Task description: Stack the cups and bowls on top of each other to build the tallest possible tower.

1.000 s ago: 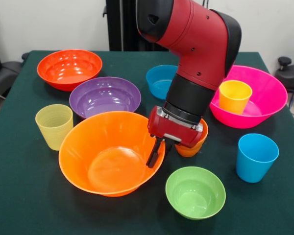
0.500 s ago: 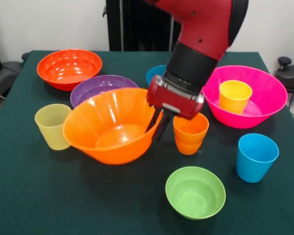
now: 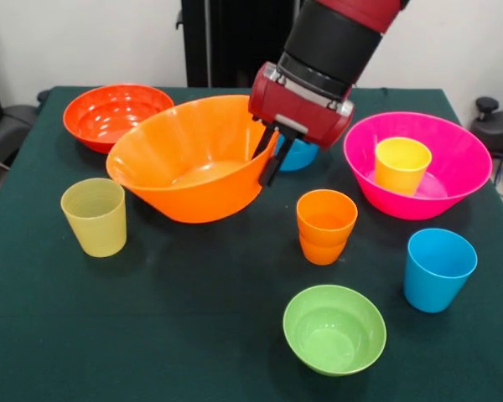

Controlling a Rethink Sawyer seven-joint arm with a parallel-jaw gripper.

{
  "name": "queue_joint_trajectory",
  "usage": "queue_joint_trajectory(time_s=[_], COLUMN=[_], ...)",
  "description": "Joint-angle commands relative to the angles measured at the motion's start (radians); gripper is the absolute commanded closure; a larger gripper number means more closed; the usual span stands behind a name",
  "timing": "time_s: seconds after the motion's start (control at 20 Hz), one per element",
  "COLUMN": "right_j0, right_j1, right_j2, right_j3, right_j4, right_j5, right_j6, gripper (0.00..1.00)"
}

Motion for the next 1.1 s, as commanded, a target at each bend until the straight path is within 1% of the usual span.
queue_joint_trajectory(time_s=[0.05,0.35,0.6,0.8,1.1], right_j0=[-0.036,-0.047,-0.047,-0.033,-0.008], right_j1=[-0.069,-0.093,-0.119,-0.141,-0.149], right_j2=[0.173,0.193,0.207,0.214,0.221], right_j3=[0.085,0.101,0.123,0.141,0.157], right_j4=[0.005,0.001,0.009,0.028,0.058], right_j5=[0.133,0.153,0.18,0.211,0.233], right_j6=[-0.064,-0.063,-0.051,-0.022,0.031], gripper=[1.0,1.0,1.0,1.0,1.0])
